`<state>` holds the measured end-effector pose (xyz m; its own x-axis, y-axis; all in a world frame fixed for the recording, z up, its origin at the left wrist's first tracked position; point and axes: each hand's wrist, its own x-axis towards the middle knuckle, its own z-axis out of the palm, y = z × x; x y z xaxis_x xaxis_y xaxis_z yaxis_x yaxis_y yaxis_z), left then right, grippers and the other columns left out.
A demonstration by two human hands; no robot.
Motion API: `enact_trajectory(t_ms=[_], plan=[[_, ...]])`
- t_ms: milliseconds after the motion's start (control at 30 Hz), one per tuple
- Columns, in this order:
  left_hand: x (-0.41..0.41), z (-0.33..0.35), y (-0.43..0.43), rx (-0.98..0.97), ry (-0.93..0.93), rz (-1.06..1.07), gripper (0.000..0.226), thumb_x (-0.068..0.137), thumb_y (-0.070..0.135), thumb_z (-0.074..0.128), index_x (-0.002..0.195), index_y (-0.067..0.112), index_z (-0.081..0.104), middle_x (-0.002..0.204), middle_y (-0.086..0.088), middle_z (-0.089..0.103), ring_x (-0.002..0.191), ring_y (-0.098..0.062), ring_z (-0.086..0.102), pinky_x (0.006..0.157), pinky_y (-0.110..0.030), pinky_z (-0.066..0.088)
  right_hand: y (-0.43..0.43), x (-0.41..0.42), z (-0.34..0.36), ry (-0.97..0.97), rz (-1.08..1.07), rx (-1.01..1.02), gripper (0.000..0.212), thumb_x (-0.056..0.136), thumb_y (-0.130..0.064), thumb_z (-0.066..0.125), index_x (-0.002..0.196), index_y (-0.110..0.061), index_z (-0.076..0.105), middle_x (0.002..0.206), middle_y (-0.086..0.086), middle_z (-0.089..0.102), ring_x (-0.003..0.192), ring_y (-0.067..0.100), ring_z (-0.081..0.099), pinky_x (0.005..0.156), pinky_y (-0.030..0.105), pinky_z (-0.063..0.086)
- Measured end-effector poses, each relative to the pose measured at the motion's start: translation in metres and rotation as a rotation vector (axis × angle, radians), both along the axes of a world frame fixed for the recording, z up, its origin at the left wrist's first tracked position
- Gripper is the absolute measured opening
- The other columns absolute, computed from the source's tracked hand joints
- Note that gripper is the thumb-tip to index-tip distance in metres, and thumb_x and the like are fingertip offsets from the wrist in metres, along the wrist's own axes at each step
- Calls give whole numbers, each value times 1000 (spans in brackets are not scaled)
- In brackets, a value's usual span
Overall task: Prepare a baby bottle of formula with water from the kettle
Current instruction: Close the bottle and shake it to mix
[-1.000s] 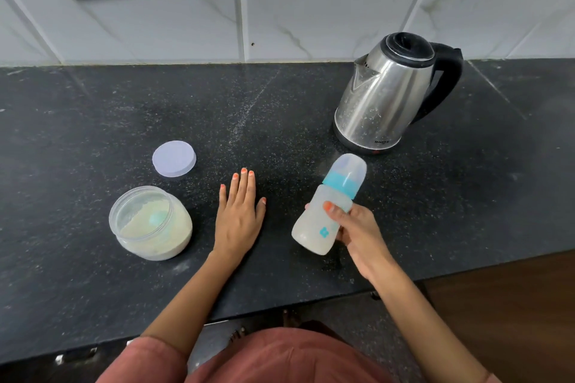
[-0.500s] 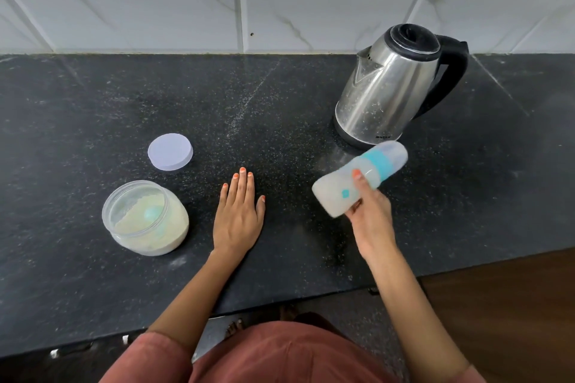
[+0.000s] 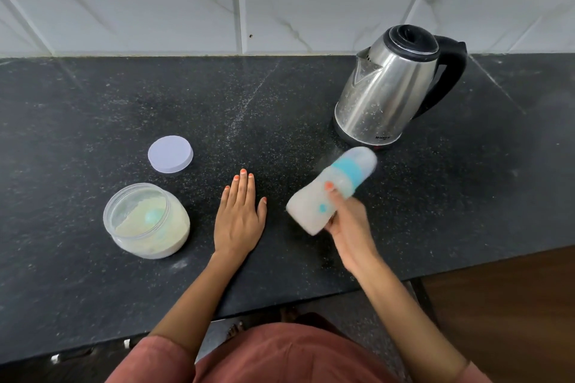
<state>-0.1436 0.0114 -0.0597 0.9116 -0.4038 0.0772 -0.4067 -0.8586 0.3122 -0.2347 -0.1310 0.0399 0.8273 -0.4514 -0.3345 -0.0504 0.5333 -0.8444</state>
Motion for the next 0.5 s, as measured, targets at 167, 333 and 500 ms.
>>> enact_trajectory(t_ms=[167,333,500], plan=[[0,1,0,-7,5,0,56,99,33,32,146,7,16,156,-10,12,144,-22,11,116,-33,3,-4,-1,3,-14,82,-61,26,59,-26,69,84,-17,68,80,-6,74,78,7,69,68,26,57],[0,0,0,0,2,1,56,99,34,29,147,7,15,156,-9,11,145,-22,10,116,-33,3,-5,4,5,-52,4,-10,25,64,-27,67,88,-20,66,81,-8,74,81,7,69,69,24,57],[0,1,-1,-6,8,1,55,100,32,31,146,7,16,156,-10,12,144,-23,11,116,-33,3,-7,-8,6,-11,167,-165,23,56,-24,72,79,-18,70,79,-6,75,78,7,69,64,21,56]])
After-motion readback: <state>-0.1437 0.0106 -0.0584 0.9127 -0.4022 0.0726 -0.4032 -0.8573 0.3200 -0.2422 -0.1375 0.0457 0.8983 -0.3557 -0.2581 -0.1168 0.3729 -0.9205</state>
